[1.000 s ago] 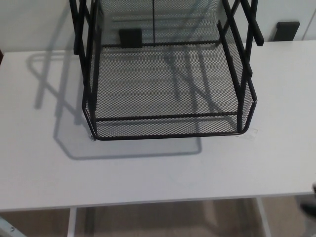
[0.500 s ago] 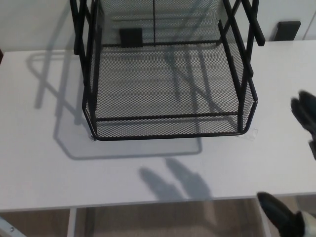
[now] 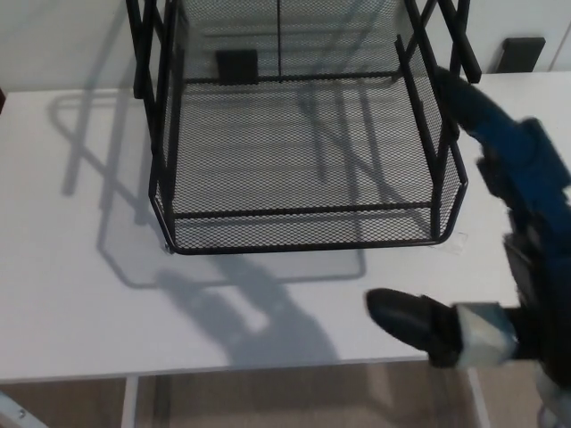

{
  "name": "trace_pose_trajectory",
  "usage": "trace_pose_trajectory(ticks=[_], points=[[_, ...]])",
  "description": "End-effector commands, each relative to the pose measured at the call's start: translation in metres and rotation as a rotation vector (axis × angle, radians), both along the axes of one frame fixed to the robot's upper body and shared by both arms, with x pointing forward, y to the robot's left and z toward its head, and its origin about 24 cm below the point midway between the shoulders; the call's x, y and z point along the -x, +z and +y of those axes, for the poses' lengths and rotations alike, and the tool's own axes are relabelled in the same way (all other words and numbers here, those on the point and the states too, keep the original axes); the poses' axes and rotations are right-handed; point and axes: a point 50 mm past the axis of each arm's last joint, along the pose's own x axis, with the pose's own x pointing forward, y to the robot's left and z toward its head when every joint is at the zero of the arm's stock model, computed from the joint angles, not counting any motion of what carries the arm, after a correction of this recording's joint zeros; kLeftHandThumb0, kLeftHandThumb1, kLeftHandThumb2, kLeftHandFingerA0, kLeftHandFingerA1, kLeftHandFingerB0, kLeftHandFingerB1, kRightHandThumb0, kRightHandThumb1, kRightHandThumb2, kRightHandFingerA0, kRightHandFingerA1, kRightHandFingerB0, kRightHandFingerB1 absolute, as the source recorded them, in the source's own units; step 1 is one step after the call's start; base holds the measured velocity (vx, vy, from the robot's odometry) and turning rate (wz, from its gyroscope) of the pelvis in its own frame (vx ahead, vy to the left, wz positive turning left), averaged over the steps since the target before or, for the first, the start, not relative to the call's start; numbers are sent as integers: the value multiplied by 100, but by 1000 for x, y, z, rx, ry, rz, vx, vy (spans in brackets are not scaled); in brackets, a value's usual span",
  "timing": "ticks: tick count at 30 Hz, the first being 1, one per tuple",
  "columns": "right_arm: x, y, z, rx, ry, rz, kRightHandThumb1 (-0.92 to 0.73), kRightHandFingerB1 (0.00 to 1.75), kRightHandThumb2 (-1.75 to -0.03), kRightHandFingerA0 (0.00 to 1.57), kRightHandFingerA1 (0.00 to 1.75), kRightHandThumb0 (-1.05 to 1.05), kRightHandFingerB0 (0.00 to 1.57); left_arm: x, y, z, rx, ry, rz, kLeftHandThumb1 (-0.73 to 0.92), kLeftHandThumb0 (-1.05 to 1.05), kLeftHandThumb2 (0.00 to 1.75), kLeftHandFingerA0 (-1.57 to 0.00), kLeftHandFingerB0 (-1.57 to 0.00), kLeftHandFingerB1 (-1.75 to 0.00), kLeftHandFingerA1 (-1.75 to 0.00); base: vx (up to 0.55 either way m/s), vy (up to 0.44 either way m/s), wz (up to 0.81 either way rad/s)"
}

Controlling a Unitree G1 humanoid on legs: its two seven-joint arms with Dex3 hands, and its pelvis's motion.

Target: The robot walks towards a file tray kept in the middle of a desk and uses its right hand to grab a tray and pulls it out towards itself

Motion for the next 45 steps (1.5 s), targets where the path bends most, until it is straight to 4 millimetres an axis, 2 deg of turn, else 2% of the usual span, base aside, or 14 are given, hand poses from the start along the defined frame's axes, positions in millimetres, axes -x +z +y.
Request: trace_pose_trajectory(ticks=[1,3,16,19,24,25,27,31,32,34,37,38,43,45], points=[[-63,3,98,1123,-406,-126,-38,30,-56,0,35,-68,12,-7,14,9,-159,-214,-69,37,-51,69,-63,-43,-71,-77,0,0,0],[-68,0,100,1171,-430,-116,-25,30,-61,4,21,-69,13,-8,15,10,-160,-219,-70,37,-51,69,-63,-43,-70,-77,0,0,0],[-83,-14,99,1264,-508,-91,-31,25,-64,6,13,-86,16,-10,18,9,-178,-258,-65,40,-54,69,-65,-43,-70,-76,0,0,0],[-82,-16,99,1255,-502,-73,-32,27,-56,0,30,-79,12,-10,17,9,-175,-250,-64,39,-51,68,-66,-44,-71,-76,0,0,0],[-78,-27,99,1273,-488,-37,-28,30,-62,4,20,-73,15,-10,17,9,-165,-246,-63,29,-51,85,-63,-45,-71,-77,0,0,0],[-78,-30,99,1277,-489,-31,-29,29,-63,6,23,-73,14,-10,17,9,-168,-251,-63,38,-51,68,-64,-45,-70,-75,0,0,0],[-77,-34,99,1294,-500,-27,-37,28,-53,0,35,-72,17,-11,18,9,-179,-261,-61,29,-54,85,-63,-45,-71,-77,0,0,0],[-77,-40,99,1330,-528,-33,-41,27,-54,0,35,-73,16,-12,18,9,-185,-269,-66,38,-55,67,-67,-44,-71,-75,0,0,0],[-76,-44,99,1345,-557,-30,-44,27,-55,0,33,-75,15,-12,18,9,-178,-268,-66,29,-54,85,-64,-46,-72,-77,0,0,0],[-74,-47,99,1347,-571,-17,-44,27,-55,0,33,-74,16,-12,19,9,-180,-266,-62,39,-54,67,-66,-44,-70,-75,0,0,0],[-74,-52,98,1355,-592,-20,-37,28,-57,0,32,-69,14,-13,19,9,-172,-259,-66,29,-53,85,-65,-45,-71,-77,0,0,0],[-73,-54,97,1354,-593,-18,-36,28,-56,0,32,-66,14,-12,19,8,-171,-260,-65,38,-53,68,-67,-44,-71,-76,0,0,0],[-72,-58,93,1375,-624,-25,-39,27,-52,2,35,-65,16,-12,18,8,-179,-267,-63,38,-54,66,-67,-45,-73,-76,0,0,0],[-72,-58,91,1393,-660,-50,-38,27,-53,0,36,-66,17,-11,18,8,-188,-276,-56,29,-56,85,-64,-45,-72,-78,0,0,0]])
